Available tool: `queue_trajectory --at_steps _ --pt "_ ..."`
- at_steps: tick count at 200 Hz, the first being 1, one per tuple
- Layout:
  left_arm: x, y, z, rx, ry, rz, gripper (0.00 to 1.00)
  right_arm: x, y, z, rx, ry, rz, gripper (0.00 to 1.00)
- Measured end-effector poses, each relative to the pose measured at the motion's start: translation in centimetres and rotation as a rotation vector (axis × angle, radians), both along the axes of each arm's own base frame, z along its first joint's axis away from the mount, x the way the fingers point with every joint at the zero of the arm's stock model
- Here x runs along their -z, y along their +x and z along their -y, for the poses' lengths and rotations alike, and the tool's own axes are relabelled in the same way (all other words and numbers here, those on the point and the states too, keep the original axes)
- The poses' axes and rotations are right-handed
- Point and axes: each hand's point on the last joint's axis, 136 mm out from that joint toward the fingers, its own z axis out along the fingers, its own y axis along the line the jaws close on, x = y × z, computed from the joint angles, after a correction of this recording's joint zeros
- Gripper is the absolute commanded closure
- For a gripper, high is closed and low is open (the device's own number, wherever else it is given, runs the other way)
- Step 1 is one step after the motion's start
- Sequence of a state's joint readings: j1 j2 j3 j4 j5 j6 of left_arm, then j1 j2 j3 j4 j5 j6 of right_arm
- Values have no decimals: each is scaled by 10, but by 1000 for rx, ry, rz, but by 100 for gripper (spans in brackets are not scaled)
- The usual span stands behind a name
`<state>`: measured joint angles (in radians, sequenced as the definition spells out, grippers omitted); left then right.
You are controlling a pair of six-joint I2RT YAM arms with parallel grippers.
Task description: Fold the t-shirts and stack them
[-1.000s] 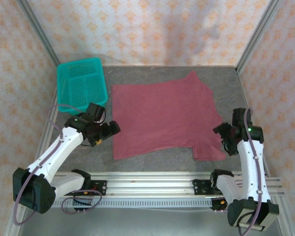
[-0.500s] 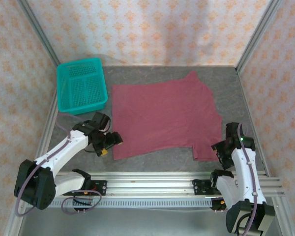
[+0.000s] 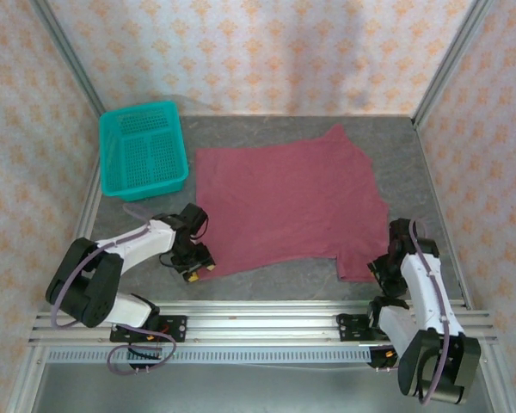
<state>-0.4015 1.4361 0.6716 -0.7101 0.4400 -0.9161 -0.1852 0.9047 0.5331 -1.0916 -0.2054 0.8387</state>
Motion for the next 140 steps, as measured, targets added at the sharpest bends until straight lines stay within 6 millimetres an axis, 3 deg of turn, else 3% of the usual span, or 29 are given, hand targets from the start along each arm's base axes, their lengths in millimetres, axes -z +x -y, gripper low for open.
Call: queue_trajectory --at_steps 35,77,140 --pt "0 1 -1 7 22 -36 86 10 3 1 11 8 -44 45" --pt "-2 2 -2 20 34 -56 90 19 11 2 19 12 -65 53" --pt "-3 4 -3 20 19 -66 93 28 27 4 33 17 -48 86"
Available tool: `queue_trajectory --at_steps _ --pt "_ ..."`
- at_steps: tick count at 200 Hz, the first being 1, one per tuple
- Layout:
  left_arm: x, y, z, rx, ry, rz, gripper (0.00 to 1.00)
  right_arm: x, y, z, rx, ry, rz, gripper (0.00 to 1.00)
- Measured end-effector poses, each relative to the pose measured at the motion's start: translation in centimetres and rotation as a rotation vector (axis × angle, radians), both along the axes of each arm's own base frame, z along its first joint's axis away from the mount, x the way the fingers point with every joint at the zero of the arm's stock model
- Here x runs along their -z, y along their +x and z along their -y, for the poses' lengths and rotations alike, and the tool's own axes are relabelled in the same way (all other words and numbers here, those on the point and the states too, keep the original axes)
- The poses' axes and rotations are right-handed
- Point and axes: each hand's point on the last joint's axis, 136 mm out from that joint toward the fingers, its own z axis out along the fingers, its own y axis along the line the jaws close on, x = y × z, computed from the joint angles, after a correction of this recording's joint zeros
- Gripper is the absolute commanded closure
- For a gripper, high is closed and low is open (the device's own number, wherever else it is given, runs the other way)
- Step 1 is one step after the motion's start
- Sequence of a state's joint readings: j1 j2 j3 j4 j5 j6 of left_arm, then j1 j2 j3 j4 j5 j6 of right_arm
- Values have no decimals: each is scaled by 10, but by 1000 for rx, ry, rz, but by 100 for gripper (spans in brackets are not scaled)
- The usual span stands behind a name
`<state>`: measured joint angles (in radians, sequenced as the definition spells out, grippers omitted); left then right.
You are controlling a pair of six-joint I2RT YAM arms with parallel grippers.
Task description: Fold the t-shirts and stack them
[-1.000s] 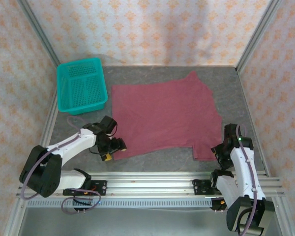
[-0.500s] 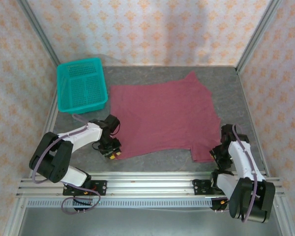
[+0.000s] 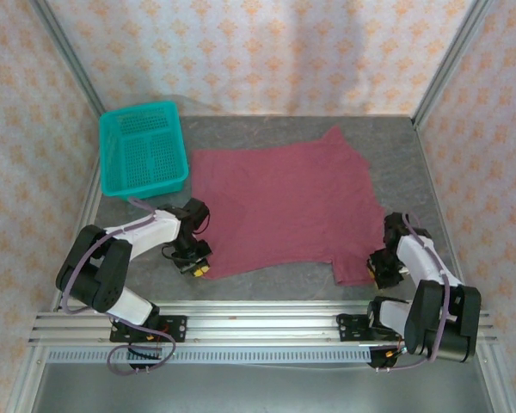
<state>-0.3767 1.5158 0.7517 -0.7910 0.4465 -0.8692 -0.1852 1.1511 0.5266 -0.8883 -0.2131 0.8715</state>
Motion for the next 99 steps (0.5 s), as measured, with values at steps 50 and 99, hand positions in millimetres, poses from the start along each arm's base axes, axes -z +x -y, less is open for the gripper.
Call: queue_trajectory --at_steps 50,99 --pt "-1 1 0 13 -17 5 97 -12 20 4 -8 -20 85 100" --pt "-2 13 5 18 -41 52 100 -24 18 4 -11 -29 140 100"
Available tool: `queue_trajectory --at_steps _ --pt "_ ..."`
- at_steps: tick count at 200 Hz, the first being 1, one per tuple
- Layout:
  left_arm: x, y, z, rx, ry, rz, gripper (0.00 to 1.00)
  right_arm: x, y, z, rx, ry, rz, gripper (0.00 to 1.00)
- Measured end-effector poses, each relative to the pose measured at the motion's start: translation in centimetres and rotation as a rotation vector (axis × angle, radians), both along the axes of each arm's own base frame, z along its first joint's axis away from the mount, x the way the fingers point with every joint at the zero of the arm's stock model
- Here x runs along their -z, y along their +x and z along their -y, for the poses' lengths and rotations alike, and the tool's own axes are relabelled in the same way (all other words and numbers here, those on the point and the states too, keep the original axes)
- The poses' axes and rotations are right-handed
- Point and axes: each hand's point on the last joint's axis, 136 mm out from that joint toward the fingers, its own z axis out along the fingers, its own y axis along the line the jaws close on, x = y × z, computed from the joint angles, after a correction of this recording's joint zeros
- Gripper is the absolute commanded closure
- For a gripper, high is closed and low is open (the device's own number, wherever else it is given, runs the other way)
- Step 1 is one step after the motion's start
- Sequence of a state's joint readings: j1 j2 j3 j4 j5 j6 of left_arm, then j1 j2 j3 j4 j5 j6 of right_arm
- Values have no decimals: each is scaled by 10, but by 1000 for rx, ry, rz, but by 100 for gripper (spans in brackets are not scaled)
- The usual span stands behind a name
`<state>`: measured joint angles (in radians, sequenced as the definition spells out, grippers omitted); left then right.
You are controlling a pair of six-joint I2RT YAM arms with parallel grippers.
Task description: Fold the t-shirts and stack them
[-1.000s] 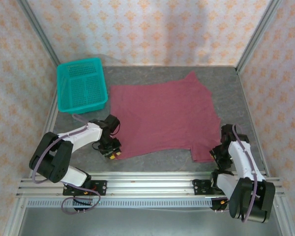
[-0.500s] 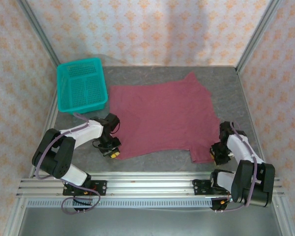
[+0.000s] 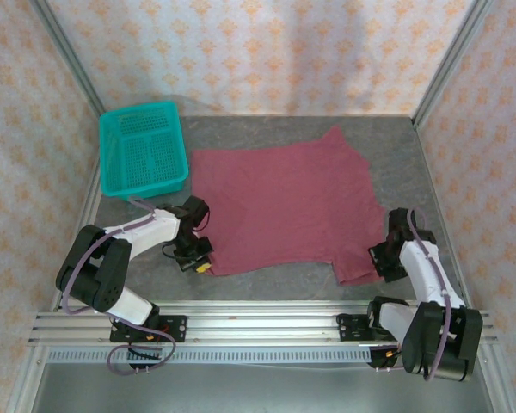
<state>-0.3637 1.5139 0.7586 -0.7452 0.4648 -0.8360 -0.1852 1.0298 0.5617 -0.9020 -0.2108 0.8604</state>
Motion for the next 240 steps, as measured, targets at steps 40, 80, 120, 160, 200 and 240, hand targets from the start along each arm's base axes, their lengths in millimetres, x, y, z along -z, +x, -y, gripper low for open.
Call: queue_trajectory --at_steps 40,80,120,160,200,240 --pt "-5 22 3 15 -4 92 100 -22 7 -3 -11 15 35 100" --pt "-34 43 3 16 -14 250 100 -55 22 -2 -20 9 140 100" --pt "-47 47 2 13 -17 307 100 -57 20 -5 -36 21 131 100" --pt "-42 44 -2 11 0 299 100 -42 7 -11 -52 48 79 100" --pt "-36 37 -8 8 24 289 100 -7 -26 -16 -54 74 -61 81" --pt "-34 37 -10 7 38 290 100 -8 -34 -10 -75 40 -115 46"
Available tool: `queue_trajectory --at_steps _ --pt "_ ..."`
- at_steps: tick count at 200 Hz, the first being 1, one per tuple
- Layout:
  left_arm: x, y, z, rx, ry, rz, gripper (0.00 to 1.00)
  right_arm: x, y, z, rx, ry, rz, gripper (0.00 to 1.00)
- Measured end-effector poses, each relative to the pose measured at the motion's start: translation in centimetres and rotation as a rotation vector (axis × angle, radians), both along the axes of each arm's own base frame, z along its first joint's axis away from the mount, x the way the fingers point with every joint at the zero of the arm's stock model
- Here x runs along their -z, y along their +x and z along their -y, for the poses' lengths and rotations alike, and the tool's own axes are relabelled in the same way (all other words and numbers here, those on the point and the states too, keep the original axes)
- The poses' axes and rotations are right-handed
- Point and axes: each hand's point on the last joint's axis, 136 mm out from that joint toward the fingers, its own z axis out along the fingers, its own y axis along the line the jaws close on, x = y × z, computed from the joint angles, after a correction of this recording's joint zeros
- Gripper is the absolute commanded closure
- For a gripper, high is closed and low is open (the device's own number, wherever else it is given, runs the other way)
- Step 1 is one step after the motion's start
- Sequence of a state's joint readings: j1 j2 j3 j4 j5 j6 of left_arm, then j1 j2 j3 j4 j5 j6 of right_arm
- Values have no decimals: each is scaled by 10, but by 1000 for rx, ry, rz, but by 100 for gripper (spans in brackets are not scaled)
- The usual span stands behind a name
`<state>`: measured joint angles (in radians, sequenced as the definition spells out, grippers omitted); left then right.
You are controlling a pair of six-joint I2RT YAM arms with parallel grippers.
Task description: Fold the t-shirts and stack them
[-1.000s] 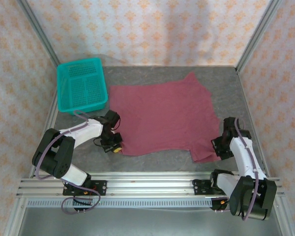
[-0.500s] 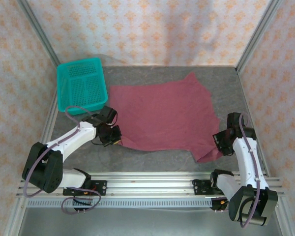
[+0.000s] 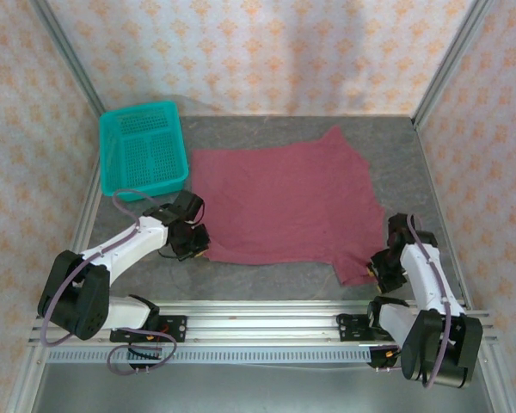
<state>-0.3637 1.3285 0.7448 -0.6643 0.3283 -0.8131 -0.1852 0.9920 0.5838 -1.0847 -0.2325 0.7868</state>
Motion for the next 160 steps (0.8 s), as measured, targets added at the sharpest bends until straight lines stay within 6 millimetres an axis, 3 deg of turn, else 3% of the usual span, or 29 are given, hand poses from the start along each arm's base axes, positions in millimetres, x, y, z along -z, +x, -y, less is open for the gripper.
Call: queue_trajectory --at_steps 23,39,91,131,160 --pt "1 -1 0 0 1 -2 100 -24 14 13 -16 -73 54 44" --pt "3 -2 -1 0 2 -5 100 -29 21 18 -19 -96 61 44" --pt "6 -5 -3 1 5 -12 100 -10 26 24 -21 -104 -21 44" --pt "3 -5 -9 -23 -2 7 100 15 31 22 4 -81 -56 47" --pt "-2 -3 -16 -46 -8 27 100 33 29 17 29 -53 -86 57"
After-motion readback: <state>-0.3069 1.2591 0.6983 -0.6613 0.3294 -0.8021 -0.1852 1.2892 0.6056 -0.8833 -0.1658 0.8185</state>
